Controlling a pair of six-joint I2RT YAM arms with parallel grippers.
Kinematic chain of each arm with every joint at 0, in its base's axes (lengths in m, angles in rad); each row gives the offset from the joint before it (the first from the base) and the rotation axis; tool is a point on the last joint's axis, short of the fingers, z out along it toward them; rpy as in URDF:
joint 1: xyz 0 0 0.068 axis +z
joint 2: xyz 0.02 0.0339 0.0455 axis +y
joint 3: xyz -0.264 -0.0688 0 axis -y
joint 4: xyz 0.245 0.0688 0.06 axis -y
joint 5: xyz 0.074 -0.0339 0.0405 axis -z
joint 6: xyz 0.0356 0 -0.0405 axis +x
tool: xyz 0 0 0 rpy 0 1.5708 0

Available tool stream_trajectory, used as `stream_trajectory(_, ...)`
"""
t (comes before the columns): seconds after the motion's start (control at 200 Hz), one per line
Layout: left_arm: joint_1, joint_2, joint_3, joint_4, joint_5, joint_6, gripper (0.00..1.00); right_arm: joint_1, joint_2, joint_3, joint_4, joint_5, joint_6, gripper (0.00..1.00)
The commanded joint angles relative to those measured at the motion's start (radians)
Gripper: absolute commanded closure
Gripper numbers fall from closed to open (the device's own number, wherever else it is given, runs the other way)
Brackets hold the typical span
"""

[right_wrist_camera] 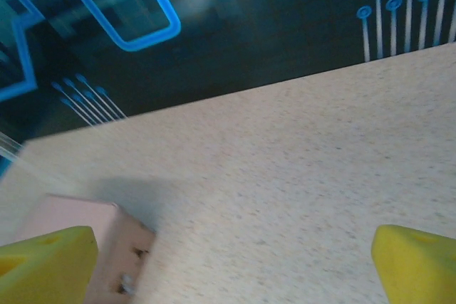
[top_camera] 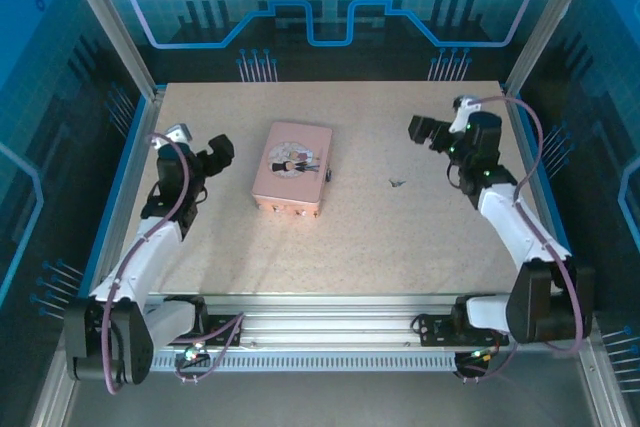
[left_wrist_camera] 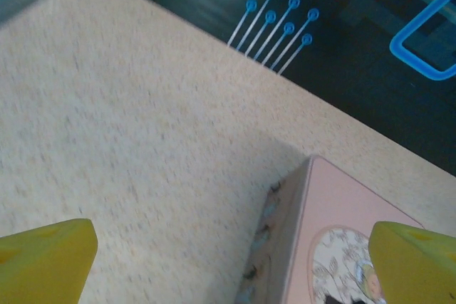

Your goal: Unlock the padlock with the key

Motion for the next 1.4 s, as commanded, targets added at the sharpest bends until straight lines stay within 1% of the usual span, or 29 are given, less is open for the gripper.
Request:
stream_trajectory(0.0, -0.013, -0.050, -0.045, -0.122, 0.148, -0.188, 0.01, -0.018, 0.096, 0.045, -0.084, -0.221, 0.145, 0.00)
stream_trajectory(0.065, -0.063, -0.086, -0.071, -0.165, 0.146, -0.218, 0.01, 0.002, 0.149, 0.094, -0.111, -0.244, 0.120, 0.00)
stream_trajectory(0.18, -0.176, -0.160, -0.134, -0.235, 0.090, -0.268, 0.01, 0.054, 0.258, 0.197, -0.168, -0.287, 0.092, 0.00)
stream_trajectory(0.28, -0.256, -0.215, -0.213, -0.213, 0.058, -0.333, 0.01, 0.110, 0.380, 0.319, -0.221, -0.329, 0.068, 0.00)
stream_trajectory(0.36, -0.308, -0.229, -0.261, -0.186, 0.045, -0.389, 0.01, 0.148, 0.481, 0.420, -0.265, -0.358, 0.059, 0.00)
stream_trajectory(0.485, -0.384, -0.189, -0.293, -0.124, 0.044, -0.427, 0.01, 0.203, 0.632, 0.580, -0.320, -0.395, 0.043, 0.00)
stream_trajectory(0.68, -0.479, -0.033, -0.256, -0.001, 0.047, -0.434, 0.01, 0.264, 0.839, 0.835, -0.423, -0.435, 0.019, 0.00)
stream_trajectory(0.861, -0.504, 0.096, -0.213, 0.110, 0.056, -0.426, 0.01, 0.305, 0.990, 1.037, -0.521, -0.481, -0.003, 0.01)
stream_trajectory(1.046, -0.504, 0.146, -0.196, 0.172, 0.044, -0.401, 0.01, 0.331, 1.095, 1.166, -0.598, -0.522, -0.035, 0.02)
stream_trajectory(1.121, -0.504, 0.166, -0.187, 0.190, 0.043, -0.389, 0.01, 0.336, 1.122, 1.205, -0.631, -0.544, -0.053, 0.05)
stream_trajectory(1.241, -0.496, 0.202, -0.161, 0.186, 0.037, -0.374, 0.01, 0.341, 1.121, 1.205, -0.654, -0.569, -0.086, 0.08)
stream_trajectory(1.396, -0.469, 0.219, -0.148, 0.188, 0.034, -0.368, 0.01, 0.339, 1.054, 1.099, -0.628, -0.594, -0.138, 0.11)
